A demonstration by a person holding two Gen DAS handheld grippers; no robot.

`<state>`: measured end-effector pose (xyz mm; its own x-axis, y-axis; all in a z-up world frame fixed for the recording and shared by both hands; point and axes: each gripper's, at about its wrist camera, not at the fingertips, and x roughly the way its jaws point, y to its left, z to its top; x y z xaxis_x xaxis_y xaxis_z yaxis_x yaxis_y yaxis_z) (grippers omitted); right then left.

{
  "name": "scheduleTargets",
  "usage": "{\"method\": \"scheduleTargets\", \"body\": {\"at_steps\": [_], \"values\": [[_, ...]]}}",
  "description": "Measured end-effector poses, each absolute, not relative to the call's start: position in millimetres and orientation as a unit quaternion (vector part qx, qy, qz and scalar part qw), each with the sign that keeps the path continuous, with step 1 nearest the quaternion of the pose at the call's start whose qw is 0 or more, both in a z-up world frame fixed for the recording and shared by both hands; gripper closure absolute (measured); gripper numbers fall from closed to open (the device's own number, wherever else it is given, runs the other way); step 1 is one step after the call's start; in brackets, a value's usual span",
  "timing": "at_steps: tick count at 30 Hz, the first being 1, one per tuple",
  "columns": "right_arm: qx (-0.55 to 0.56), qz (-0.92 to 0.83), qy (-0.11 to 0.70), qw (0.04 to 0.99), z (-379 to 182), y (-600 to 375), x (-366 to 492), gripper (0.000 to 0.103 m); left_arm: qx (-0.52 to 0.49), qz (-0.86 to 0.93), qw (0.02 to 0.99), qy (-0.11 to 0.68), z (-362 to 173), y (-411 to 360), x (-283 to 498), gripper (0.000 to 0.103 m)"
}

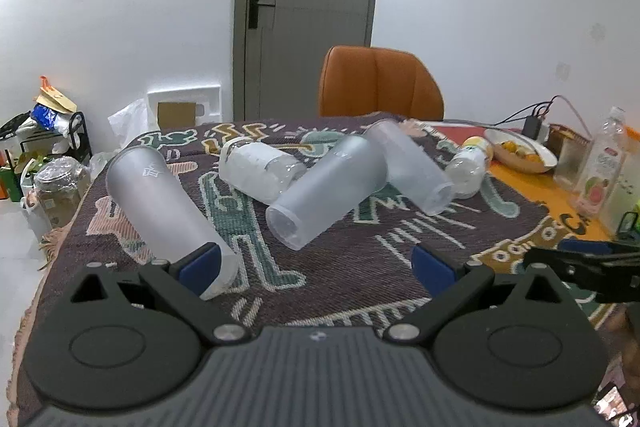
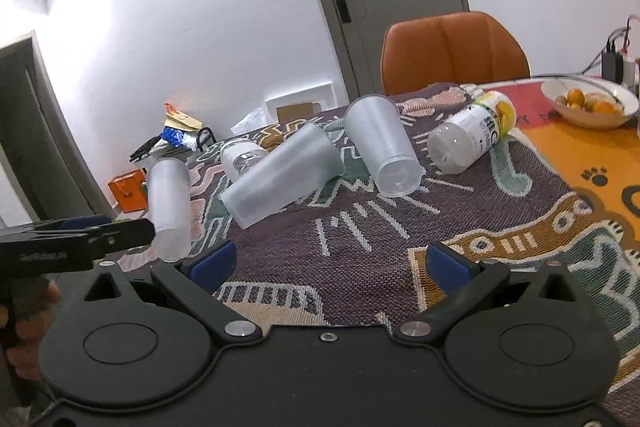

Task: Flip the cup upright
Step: 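Move the left gripper toward the tipped frosted HEYTEA cup's base, then close the left gripper on the HEYTEA cup and lift it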

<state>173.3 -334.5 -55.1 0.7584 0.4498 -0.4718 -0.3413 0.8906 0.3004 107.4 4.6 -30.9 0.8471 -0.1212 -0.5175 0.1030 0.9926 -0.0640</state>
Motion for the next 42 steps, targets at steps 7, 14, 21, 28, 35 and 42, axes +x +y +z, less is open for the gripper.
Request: {"method": "scheduleTargets", "body": {"at_steps": [7, 14, 21, 28, 35, 42], "values": [[0.123, 0.199, 0.290, 0.928, -68, -336, 190, 0.000, 0.004, -0.066, 0.956, 0.286, -36, 3, 142, 0.002], [0.134, 0.171, 0.296, 0.930, -79, -337, 204, 0.000, 0.034, -0.078, 0.948, 0.305, -41, -6, 175, 0.008], [0.142, 0.144, 0.301, 0.932, -88, -339, 222, 0.000, 0.063, -0.089, 0.941, 0.321, -48, -19, 209, 0.017], [0.153, 0.136, 0.307, 0.929, -95, -343, 239, 0.000, 0.090, -0.101, 0.931, 0.338, -53, -31, 239, 0.026], [0.161, 0.124, 0.317, 0.926, -101, -347, 255, 0.000, 0.110, -0.115, 0.924, 0.348, -57, -38, 264, 0.032], [0.169, 0.117, 0.318, 0.925, -105, -349, 263, 0.000, 0.132, -0.121, 0.919, 0.352, -61, -46, 285, 0.032]]}}
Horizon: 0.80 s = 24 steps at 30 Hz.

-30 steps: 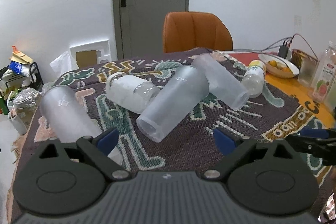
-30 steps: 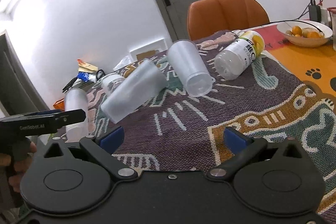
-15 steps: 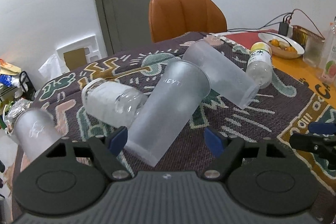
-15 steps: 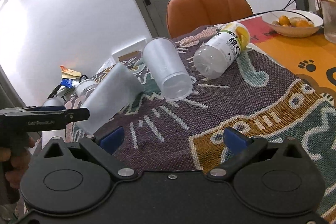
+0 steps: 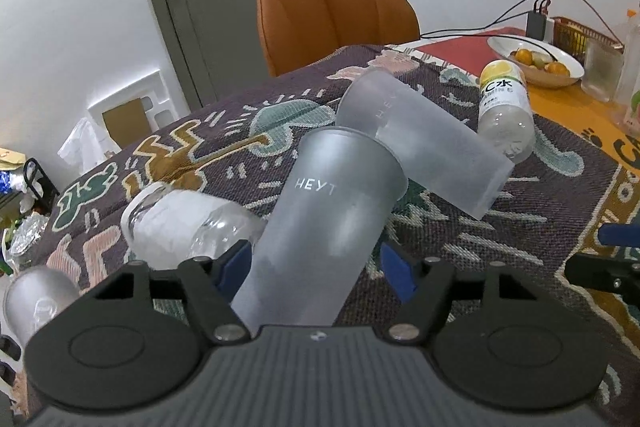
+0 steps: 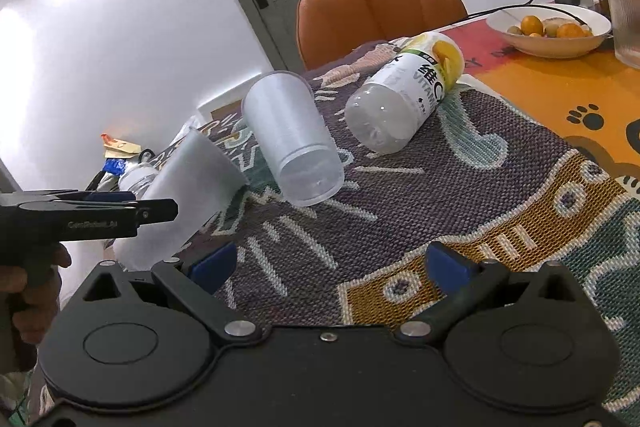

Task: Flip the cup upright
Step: 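Close the left gripper on the HEYTEA cup and lift it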

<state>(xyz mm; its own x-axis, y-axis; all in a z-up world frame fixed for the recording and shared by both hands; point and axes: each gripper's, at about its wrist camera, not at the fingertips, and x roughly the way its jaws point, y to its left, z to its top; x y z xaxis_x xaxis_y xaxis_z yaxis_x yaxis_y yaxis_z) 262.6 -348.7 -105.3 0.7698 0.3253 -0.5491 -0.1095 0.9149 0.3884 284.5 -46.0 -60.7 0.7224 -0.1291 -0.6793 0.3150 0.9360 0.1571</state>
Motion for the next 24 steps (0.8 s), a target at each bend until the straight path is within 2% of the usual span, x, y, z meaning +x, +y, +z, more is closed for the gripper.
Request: {"method": "scheduleTargets", "body": {"at_steps": [15, 24], "values": [[0.193, 0.113, 0.320, 0.921, -109, -357, 265, 0.000, 0.188, -0.139, 0.901, 0.366, -82, -63, 300, 0.032], [0.199, 0.109, 0.316, 0.921, -108, -362, 257, 0.000, 0.199, -0.157, 0.893, 0.371, -87, -70, 296, 0.038]]}}
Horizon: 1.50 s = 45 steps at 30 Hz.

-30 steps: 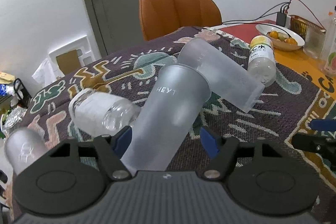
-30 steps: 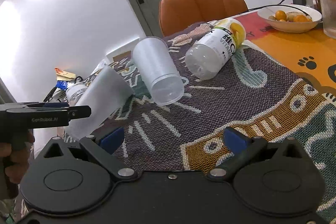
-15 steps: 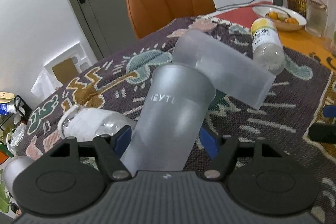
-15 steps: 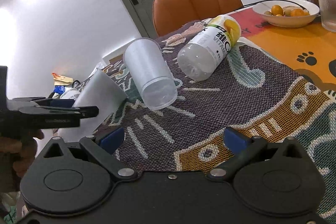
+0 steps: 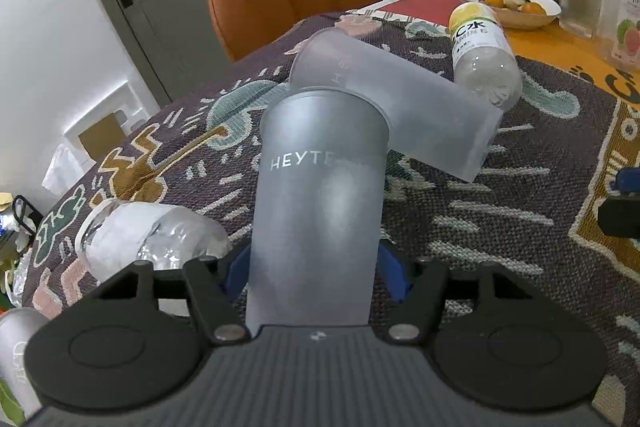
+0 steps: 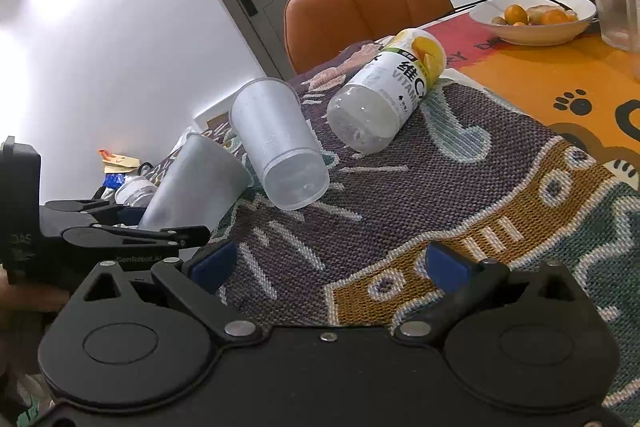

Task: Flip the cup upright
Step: 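Close the left gripper on the HEYTEA cup and lift it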

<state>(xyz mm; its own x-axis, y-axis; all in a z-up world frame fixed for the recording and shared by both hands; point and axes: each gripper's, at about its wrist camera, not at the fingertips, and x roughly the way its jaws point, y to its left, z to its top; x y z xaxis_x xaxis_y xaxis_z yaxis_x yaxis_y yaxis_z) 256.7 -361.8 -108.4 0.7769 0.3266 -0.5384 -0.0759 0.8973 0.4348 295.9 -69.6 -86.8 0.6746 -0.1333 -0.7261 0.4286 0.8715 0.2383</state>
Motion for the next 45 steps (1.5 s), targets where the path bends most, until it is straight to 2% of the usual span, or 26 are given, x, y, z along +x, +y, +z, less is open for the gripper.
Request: {"method": "scheduleTargets", "body": {"at_steps": [28, 45], "values": [[0.205, 0.142, 0.324, 0.913, -96, -386, 206, 0.000, 0.160, -0.174, 0.914, 0.330, -45, -98, 194, 0.038], [0.196, 0.142, 0.330, 0.912, -103, -402, 167, 0.000, 0.161, -0.187, 0.904, 0.348, -60, -118, 141, 0.038]]}}
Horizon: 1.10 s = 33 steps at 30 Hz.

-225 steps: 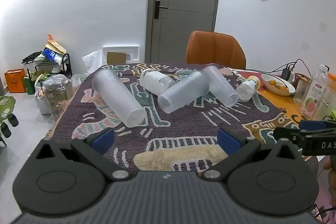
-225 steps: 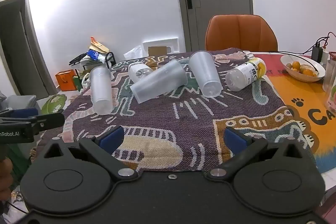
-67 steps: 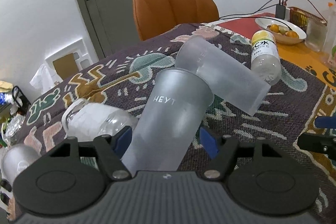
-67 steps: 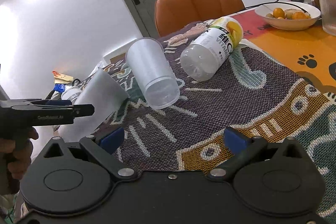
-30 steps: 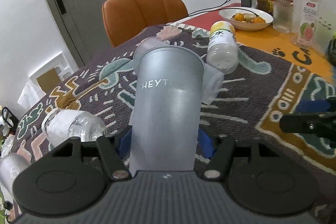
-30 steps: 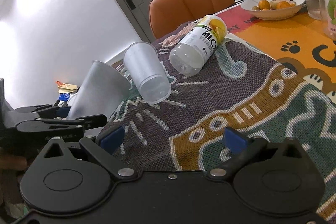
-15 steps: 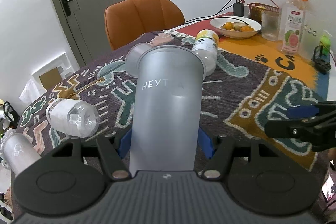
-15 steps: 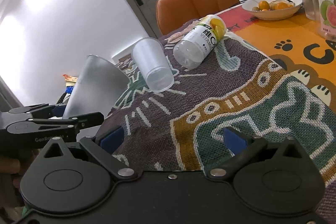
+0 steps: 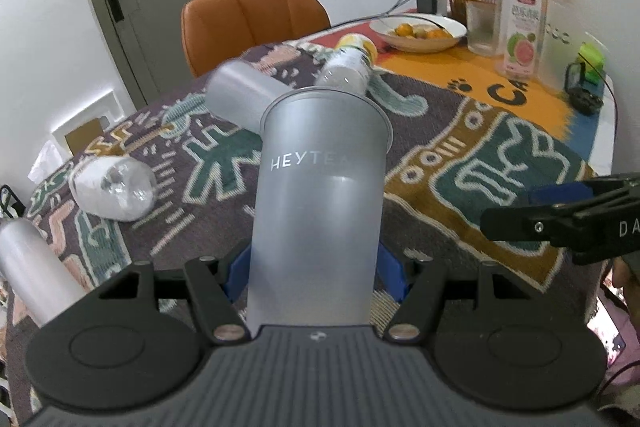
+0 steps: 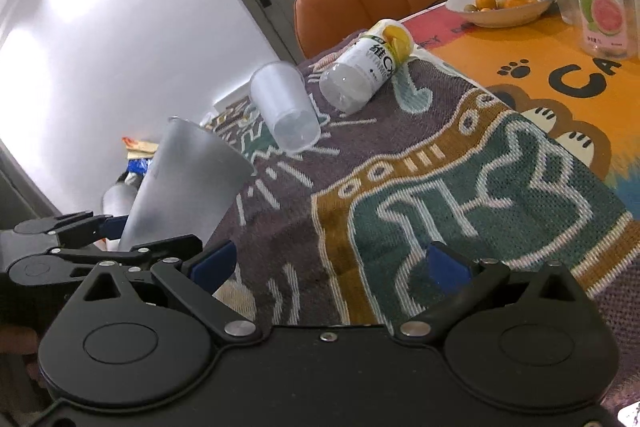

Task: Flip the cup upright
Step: 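Close the left gripper on the HEYTEA cup and lift it, then rotate the held HEYTEA cup with the left gripper, rim turning upward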

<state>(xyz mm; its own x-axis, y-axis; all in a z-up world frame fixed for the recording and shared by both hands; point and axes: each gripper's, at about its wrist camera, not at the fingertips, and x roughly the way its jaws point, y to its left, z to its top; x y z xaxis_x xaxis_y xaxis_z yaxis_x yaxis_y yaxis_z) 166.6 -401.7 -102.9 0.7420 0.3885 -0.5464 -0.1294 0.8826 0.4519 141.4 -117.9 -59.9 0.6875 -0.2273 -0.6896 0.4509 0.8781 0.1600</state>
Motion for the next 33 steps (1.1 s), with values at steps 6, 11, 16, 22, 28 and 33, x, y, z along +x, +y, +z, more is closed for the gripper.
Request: {"method": "scheduleTargets", "body": {"at_steps": [6, 11, 16, 22, 28, 33], "values": [[0.198, 0.140, 0.334, 0.911, -109, -406, 160, 0.000, 0.165, -0.187, 0.896, 0.368, -75, -126, 135, 0.038], [0.208, 0.136, 0.335, 0.909, -111, -410, 162, 0.000, 0.192, -0.178, 0.886, 0.384, -86, -133, 135, 0.037], [0.217, 0.140, 0.338, 0.905, -114, -408, 165, 0.000, 0.177, -0.179, 0.892, 0.376, -76, -128, 133, 0.025], [0.228, 0.155, 0.339, 0.899, -114, -403, 169, 0.000, 0.162, -0.166, 0.905, 0.357, -60, -118, 128, 0.021], [0.240, 0.169, 0.335, 0.896, -108, -394, 174, 0.000, 0.110, -0.149, 0.917, 0.353, -48, -95, 128, 0.021], [0.247, 0.182, 0.333, 0.892, -103, -384, 178, 0.000, 0.076, -0.130, 0.924, 0.350, -45, -75, 129, 0.021]]}}
